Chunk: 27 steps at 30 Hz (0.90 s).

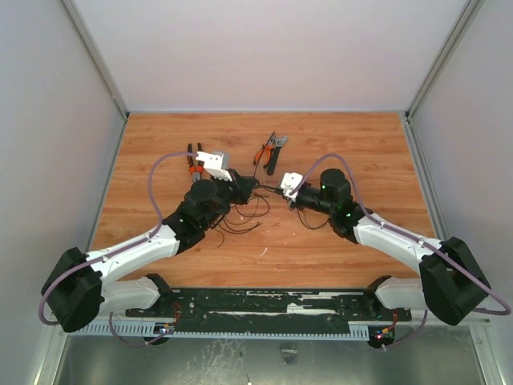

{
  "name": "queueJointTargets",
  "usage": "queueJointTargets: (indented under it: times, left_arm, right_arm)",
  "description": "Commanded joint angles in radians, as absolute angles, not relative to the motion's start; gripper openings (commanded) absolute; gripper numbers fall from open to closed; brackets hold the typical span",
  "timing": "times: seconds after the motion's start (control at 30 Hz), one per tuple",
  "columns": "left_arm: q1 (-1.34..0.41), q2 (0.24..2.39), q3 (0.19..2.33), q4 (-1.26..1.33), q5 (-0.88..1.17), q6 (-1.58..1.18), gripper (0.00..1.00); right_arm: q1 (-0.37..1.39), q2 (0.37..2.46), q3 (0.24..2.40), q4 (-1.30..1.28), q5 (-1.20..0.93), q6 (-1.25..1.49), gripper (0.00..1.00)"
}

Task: Zip-tie the wires
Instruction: Adjust the cable at the center of the board.

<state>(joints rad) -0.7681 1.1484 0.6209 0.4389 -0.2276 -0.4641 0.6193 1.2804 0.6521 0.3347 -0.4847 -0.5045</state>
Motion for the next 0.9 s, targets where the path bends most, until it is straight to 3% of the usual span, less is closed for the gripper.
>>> queueJointTargets:
  times: [0.0, 0.87]
  left_arm:
    - [-0.755, 1.109, 0.620, 0.429, -0.256, -0.450, 0.00]
    - [-0.720, 0.996, 0.633, 0.336, -0.316, -0.410, 0.00]
  right_arm:
    - [0.613, 1.235, 0.620, 0.322, -0.428, -0.470, 0.00]
    - [0.529, 1.140, 0.576, 0.285, -0.282, -0.410, 0.00]
